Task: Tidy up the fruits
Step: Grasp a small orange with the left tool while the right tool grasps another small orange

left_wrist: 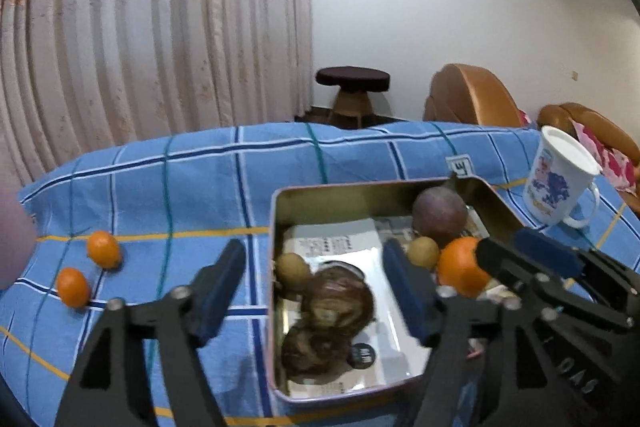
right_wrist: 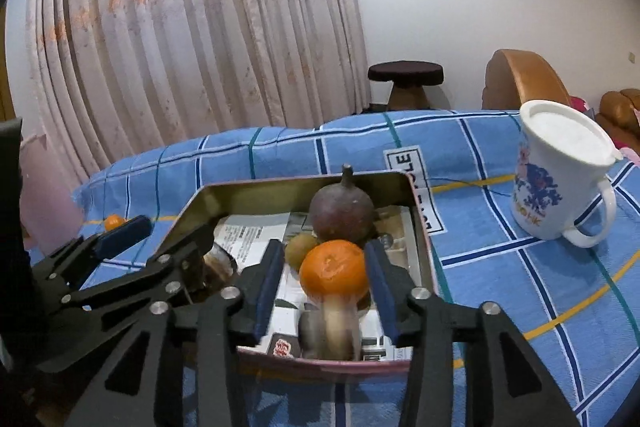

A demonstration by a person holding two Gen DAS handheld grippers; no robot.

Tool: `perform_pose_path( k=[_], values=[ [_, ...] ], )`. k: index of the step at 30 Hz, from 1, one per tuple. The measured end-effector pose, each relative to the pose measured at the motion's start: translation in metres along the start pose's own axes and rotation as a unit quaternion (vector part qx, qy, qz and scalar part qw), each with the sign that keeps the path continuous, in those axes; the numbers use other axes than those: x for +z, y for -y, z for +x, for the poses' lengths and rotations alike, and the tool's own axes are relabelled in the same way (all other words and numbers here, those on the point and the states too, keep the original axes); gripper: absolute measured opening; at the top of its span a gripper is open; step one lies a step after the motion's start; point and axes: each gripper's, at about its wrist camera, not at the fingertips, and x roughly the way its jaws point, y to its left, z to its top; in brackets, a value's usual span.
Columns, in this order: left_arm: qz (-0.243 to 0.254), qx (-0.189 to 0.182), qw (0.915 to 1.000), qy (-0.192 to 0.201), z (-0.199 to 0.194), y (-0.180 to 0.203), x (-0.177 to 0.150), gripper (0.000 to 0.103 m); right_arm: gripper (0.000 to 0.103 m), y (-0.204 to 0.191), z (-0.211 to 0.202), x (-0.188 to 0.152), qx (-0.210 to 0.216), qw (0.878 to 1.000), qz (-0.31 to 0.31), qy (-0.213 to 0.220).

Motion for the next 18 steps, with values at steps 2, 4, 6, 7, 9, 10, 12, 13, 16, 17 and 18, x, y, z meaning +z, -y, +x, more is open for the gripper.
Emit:
perform_pose_path(
  k=[2,4,6,7,9,10,12,13,16,17,18],
  values=[
    [-0.011,0.002,0.9999,0.001,-0.001,-0.004,0.001,0.091,0.058,0.004,-0.003,0.001,0.002,1.000,0.013,0.008],
    [-0.017,0.005,0.9998,0.008,-0.006,-0.008,0.003,0.096,0.058,0.006,-0.007,0.002,0.008,0.999,0.024,0.019],
    [-0.013,0.011,0.9996,0.022,-0.012,-0.010,0.004,0.099,0.059,0.006,-0.012,0.002,0.005,0.999,0.026,0.034],
    [-0.011,0.014,0.9995,0.026,-0.015,-0.010,0.005,0.100,0.060,0.006,-0.014,0.002,0.002,0.999,0.025,0.041],
    [-0.005,0.022,0.9992,0.034,-0.019,-0.012,0.005,0.101,0.064,0.003,-0.018,0.002,-0.010,0.998,0.021,0.059],
    [-0.001,0.029,0.9989,0.037,-0.020,-0.014,0.004,0.103,0.068,0.002,-0.020,0.002,-0.015,0.997,0.021,0.067],
    [0.005,0.043,0.9980,0.047,-0.022,-0.018,0.001,0.103,0.071,-0.001,-0.023,0.001,-0.028,0.996,0.020,0.080],
    [0.009,0.052,0.9973,0.051,-0.022,-0.020,-0.001,0.103,0.071,-0.002,-0.024,0.001,-0.031,0.996,0.018,0.086],
    [0.010,0.068,0.9965,0.047,-0.023,-0.032,-0.004,0.103,0.071,-0.005,-0.029,0.000,-0.042,0.994,0.014,0.100],
    [0.005,0.069,0.9966,0.045,-0.023,-0.037,-0.004,0.103,0.071,-0.008,-0.030,0.000,-0.051,0.993,0.011,0.105],
    [-0.003,0.070,0.9966,0.043,-0.023,-0.043,-0.005,0.103,0.071,-0.010,-0.031,0.000,-0.058,0.992,0.009,0.108]
  ],
)
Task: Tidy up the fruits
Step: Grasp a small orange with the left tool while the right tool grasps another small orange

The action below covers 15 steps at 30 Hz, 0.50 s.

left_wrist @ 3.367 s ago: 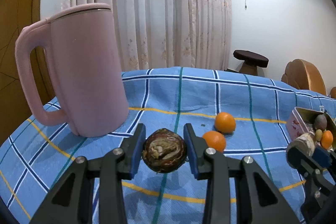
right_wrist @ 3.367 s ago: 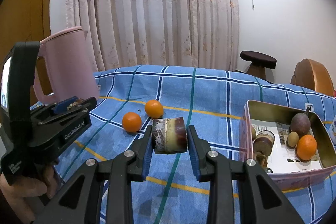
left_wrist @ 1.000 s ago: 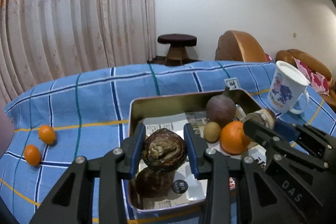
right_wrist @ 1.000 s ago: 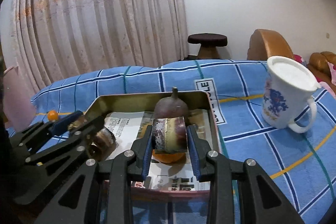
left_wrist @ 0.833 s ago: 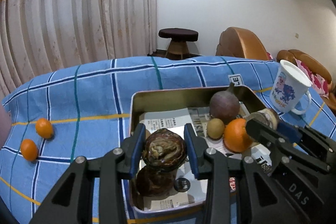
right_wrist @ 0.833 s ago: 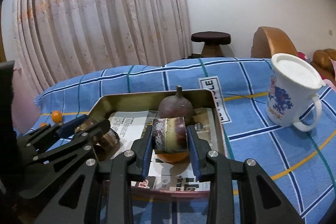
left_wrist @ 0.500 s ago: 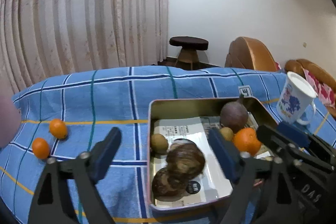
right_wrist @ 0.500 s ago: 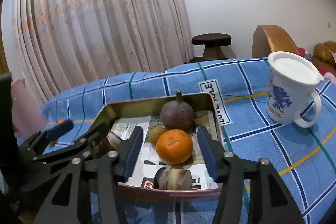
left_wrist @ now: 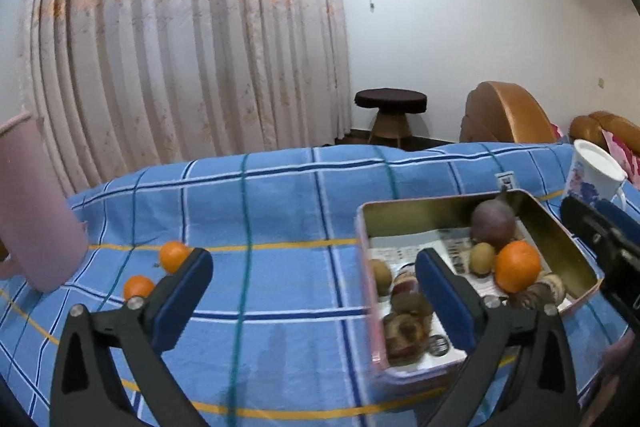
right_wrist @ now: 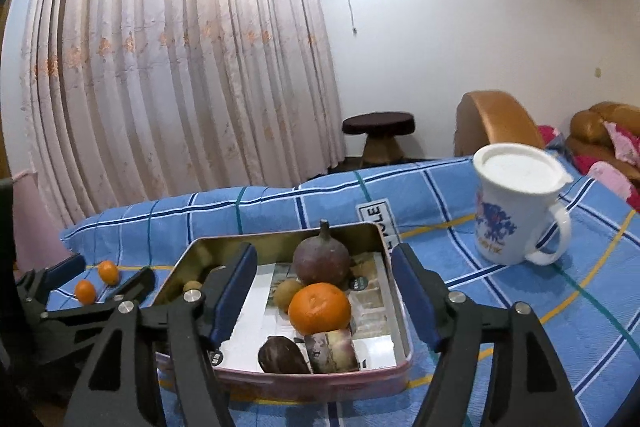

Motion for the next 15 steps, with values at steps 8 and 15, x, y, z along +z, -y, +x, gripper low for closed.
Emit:
perform_pose_path(
  k=[8,15],
  values=[
    [-0.026,0.014,0.9995,-0.002,0.001,-0.037,-0.005,0.103,0.071,-0.023,-0.006,-0.003,-0.022,1.000,-0.001,0.017],
    [-0.049,0.027,0.9983,-0.016,0.005,-0.075,-0.009,0.103,0.071,-0.064,-0.003,-0.009,0.002,1.000,-0.014,0.008]
  ],
)
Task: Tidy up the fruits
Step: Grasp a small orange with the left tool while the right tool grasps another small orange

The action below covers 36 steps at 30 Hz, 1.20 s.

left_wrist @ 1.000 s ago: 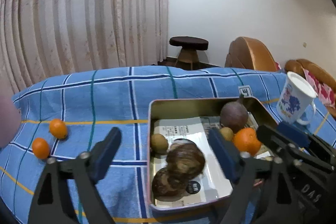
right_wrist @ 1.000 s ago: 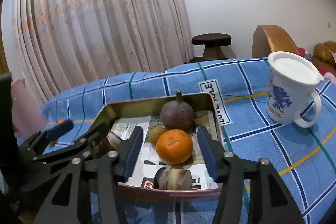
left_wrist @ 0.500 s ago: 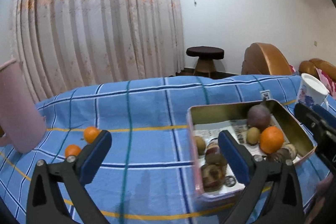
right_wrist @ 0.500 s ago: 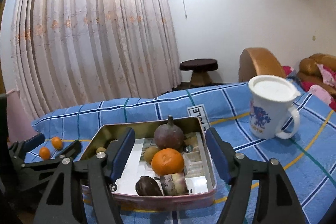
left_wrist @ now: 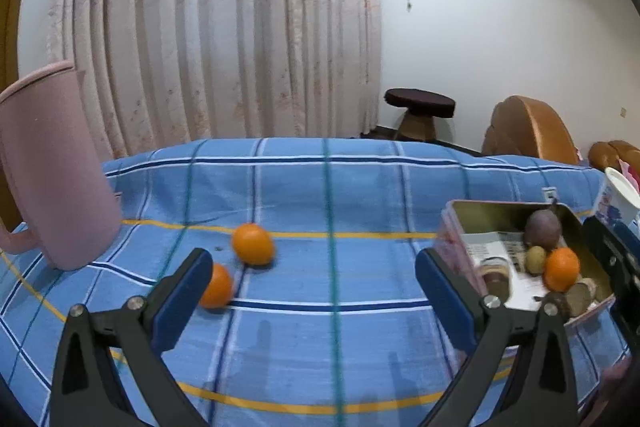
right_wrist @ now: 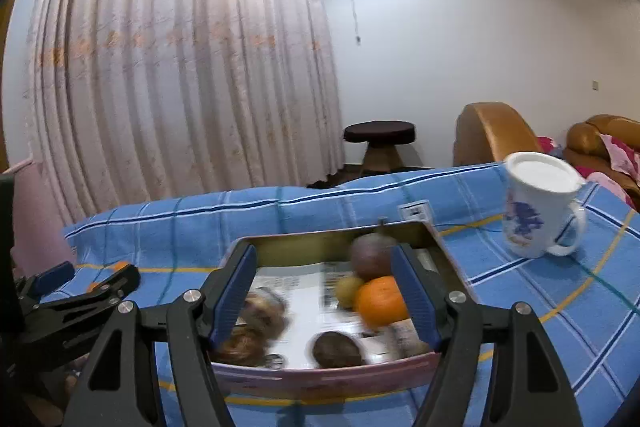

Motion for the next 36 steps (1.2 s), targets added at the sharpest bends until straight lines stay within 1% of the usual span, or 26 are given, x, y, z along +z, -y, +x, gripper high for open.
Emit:
perform_pose_path(
  k=[5,9,17,19,22,24,25,27,28,29,30,33,36],
  values=[
    [-0.015,0.004,0.9998,-0.011,0.006,-0.028,0.000,0.103,0.071,-0.036,0.003,-0.003,0.019,1.000,-0.020,0.001],
    [-0.026,0.005,0.9991,-0.034,0.017,-0.053,0.000,0.103,0.071,-0.063,0.012,-0.005,0.035,0.999,-0.021,-0.009],
    [-0.013,-0.027,0.9956,-0.088,0.036,-0.107,0.002,0.103,0.071,-0.103,0.028,-0.008,0.062,0.997,-0.023,-0.028],
    [-0.010,-0.037,0.9944,-0.099,0.039,-0.110,0.002,0.103,0.071,-0.111,0.034,-0.008,0.064,0.997,-0.023,-0.033],
    [-0.015,-0.062,0.9907,-0.120,0.049,-0.106,0.003,0.103,0.071,-0.118,0.043,-0.008,0.073,0.996,-0.014,-0.045],
    [0.006,-0.061,0.9896,-0.130,0.057,-0.094,0.002,0.103,0.071,-0.119,0.046,-0.008,0.080,0.996,-0.010,-0.050],
    [0.022,-0.053,0.9894,-0.133,0.060,-0.089,0.002,0.101,0.071,-0.120,0.046,-0.008,0.081,0.995,-0.010,-0.051],
    [0.051,-0.033,0.9887,-0.137,0.068,-0.079,-0.001,0.093,0.071,-0.120,0.046,-0.009,0.086,0.995,-0.005,-0.051],
    [0.054,-0.028,0.9872,-0.147,0.074,-0.077,-0.001,0.086,0.071,-0.119,0.046,-0.009,0.087,0.995,-0.002,-0.053],
    [0.048,-0.029,0.9860,-0.157,0.078,-0.079,-0.002,0.078,0.071,-0.118,0.048,-0.009,0.089,0.995,0.000,-0.055],
    [0.032,-0.031,0.9851,-0.166,0.083,-0.083,-0.001,0.076,0.071,-0.117,0.050,-0.009,0.091,0.994,0.003,-0.061],
    [-0.005,-0.038,0.9838,-0.175,0.088,-0.095,-0.001,0.068,0.071,-0.118,0.058,-0.009,0.099,0.992,0.009,-0.079],
    [-0.013,-0.047,0.9834,-0.175,0.088,-0.098,-0.001,0.052,0.071,-0.124,0.066,-0.009,0.107,0.990,0.010,-0.093]
  ],
)
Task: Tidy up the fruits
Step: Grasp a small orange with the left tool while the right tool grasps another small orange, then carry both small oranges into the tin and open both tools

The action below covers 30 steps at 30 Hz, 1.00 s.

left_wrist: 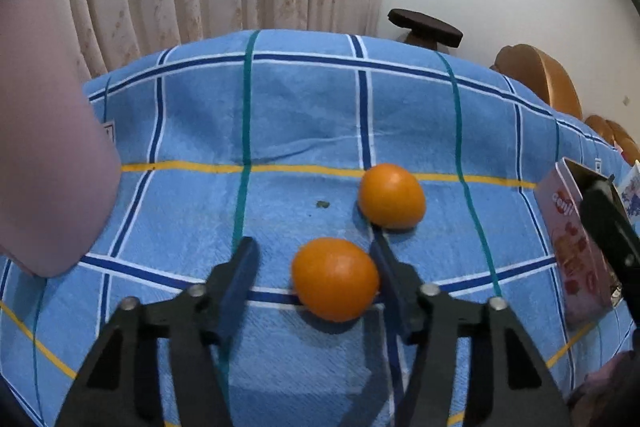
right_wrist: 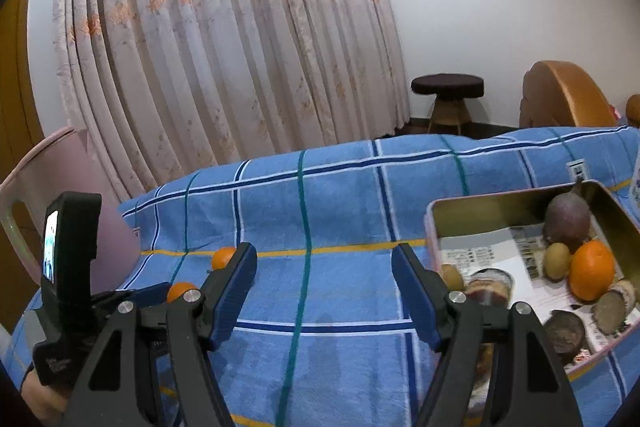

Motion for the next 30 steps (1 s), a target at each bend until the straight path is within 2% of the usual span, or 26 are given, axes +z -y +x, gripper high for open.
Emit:
perform_pose_path(
  k=[1,2,7,10,12,15,19,21,23,26,30],
  values=[
    [0.000,-0.005,1.0000,0.001,-0.001,0.000,-0.001,0.041,0.071,-0.003,0.003,0.000,0.002,1.000,-0.003,-0.003],
    [-0.001,-0.007,1.0000,0.003,-0.002,-0.001,-0.001,0.041,0.071,-0.006,0.006,0.001,0.005,1.000,-0.008,-0.007],
    [-0.037,0.029,0.9985,0.028,-0.013,-0.027,0.000,0.041,0.071,-0.028,0.036,0.003,0.043,0.997,-0.028,-0.058],
    [-0.043,0.088,0.9938,0.054,-0.023,-0.042,0.002,0.041,0.071,-0.041,0.055,0.004,0.050,0.995,-0.037,-0.082],
    [-0.051,0.109,0.9908,0.062,-0.027,-0.050,0.003,0.041,0.071,-0.053,0.070,0.003,0.051,0.992,-0.052,-0.105],
    [-0.057,0.126,0.9885,0.061,-0.025,-0.058,0.004,0.041,0.071,-0.067,0.094,0.000,0.057,0.986,-0.059,-0.148],
    [-0.058,0.136,0.9874,0.056,-0.021,-0.062,0.003,0.041,0.071,-0.079,0.114,-0.001,0.064,0.980,-0.060,-0.179],
    [-0.062,0.135,0.9874,0.055,-0.020,-0.064,0.005,0.041,0.063,-0.087,0.120,-0.002,0.056,0.978,-0.075,-0.186],
    [-0.067,0.134,0.9875,0.051,-0.019,-0.068,0.005,0.041,0.042,-0.091,0.122,-0.002,0.049,0.977,-0.088,-0.187],
    [-0.082,0.130,0.9872,0.041,-0.016,-0.074,0.004,0.040,0.040,-0.094,0.121,-0.004,0.043,0.977,-0.099,-0.186],
    [-0.099,0.132,0.9857,0.037,-0.017,-0.080,0.003,0.040,0.040,-0.083,0.110,-0.006,0.048,0.979,-0.081,-0.183]
  ],
)
